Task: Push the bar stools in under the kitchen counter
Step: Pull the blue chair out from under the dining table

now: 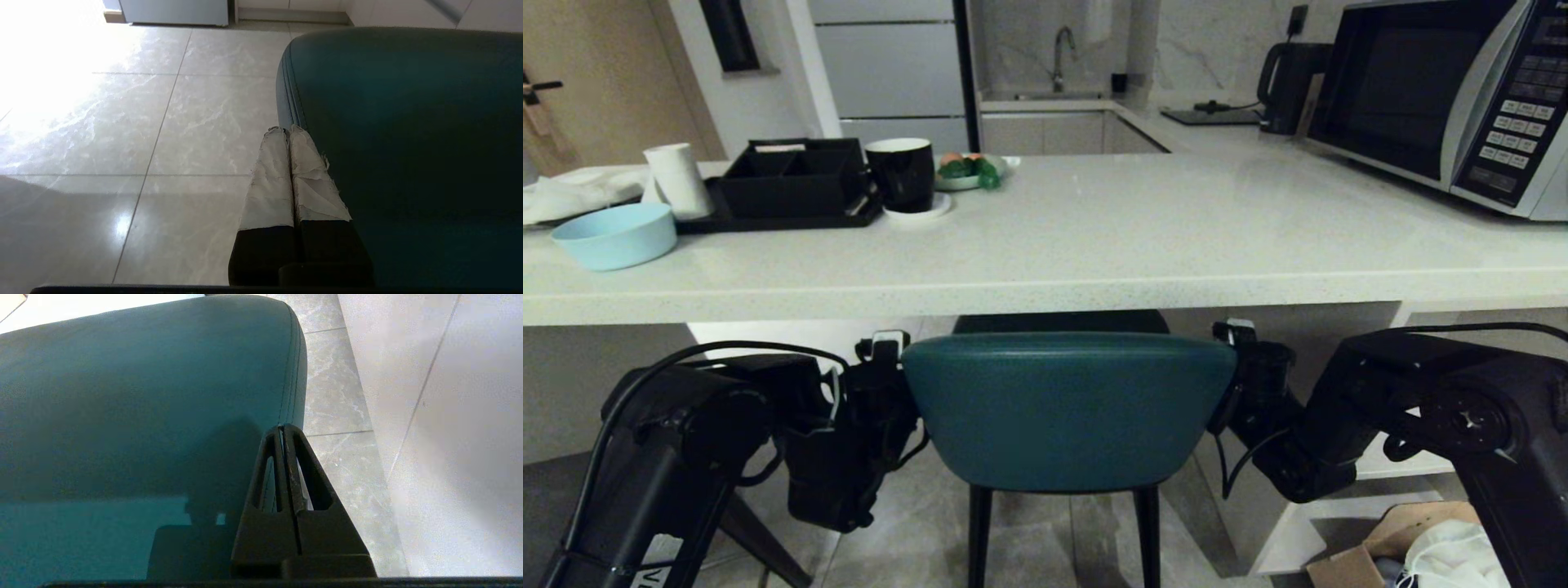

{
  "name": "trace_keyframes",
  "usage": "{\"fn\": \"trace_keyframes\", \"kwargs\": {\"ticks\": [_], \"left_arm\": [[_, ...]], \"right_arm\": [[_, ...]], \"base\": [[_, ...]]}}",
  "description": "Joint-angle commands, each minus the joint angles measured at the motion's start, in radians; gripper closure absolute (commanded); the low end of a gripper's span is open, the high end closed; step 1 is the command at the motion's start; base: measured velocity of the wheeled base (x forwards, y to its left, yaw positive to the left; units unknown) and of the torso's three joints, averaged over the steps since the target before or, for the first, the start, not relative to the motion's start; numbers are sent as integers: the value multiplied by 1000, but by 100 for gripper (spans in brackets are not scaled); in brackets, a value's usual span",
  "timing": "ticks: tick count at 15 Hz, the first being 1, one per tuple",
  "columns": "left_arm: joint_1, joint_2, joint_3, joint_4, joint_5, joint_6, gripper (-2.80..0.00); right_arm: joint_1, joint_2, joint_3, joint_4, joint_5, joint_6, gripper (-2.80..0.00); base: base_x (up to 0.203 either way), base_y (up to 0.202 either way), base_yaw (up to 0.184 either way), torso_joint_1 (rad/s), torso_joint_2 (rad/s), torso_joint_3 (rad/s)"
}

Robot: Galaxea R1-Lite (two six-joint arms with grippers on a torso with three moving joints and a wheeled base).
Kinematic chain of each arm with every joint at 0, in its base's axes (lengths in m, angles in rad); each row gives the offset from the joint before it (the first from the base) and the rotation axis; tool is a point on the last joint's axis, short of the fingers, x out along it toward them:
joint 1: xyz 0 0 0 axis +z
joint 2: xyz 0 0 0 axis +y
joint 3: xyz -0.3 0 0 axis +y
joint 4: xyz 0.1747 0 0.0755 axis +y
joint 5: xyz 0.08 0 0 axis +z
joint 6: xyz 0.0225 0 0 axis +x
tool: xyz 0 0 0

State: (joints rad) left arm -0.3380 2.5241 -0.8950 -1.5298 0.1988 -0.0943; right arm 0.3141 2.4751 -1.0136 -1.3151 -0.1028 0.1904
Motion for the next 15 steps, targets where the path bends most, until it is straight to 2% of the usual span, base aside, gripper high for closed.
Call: {"fn": "trace_keyframes", "kwargs": {"ticks": [1, 4, 8, 15], "left_arm": [[-18, 1, 36, 0, -4, 1, 0], [-33, -16, 104, 0, 0, 2, 0], [-42, -64, 144, 0, 4, 15, 0], [-64, -80, 170, 0, 8, 16, 0]], "right_arm": [[14, -25, 36, -14, 0, 1, 0], [39, -50, 73, -20, -40, 3, 0], [64, -70, 135, -66, -52, 3, 0], [71, -108, 172, -67, -52, 3, 0]], "base": [[0, 0, 0, 0, 0, 0], [0, 0, 0, 0, 0, 0], [-24, 0, 0, 3, 1, -1], [-191, 0, -1, 2, 1, 2]]}}
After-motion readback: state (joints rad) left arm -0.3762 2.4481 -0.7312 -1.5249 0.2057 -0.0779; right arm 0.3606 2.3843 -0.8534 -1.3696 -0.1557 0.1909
